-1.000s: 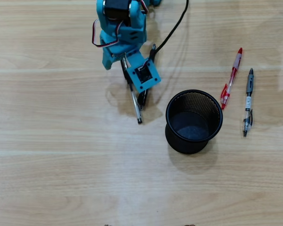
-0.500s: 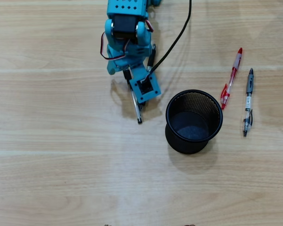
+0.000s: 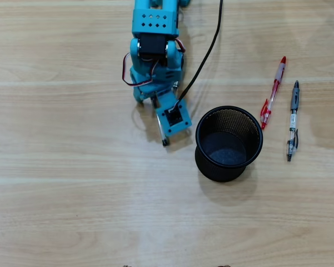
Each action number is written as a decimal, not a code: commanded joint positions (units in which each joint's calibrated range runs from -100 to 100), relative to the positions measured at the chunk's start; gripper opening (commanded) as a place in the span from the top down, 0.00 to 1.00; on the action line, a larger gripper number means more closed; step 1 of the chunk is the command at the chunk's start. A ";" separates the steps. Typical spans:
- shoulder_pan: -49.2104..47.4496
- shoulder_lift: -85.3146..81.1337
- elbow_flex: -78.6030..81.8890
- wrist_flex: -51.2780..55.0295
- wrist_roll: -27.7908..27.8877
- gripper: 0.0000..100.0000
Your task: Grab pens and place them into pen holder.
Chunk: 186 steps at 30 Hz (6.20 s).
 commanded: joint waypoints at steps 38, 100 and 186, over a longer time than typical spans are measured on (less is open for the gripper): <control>-19.81 -24.59 0.83 -45.93 -15.39 0.98; -17.63 -19.09 24.37 -13.18 21.77 0.98; -48.76 1.95 -15.92 -4.67 -52.61 0.77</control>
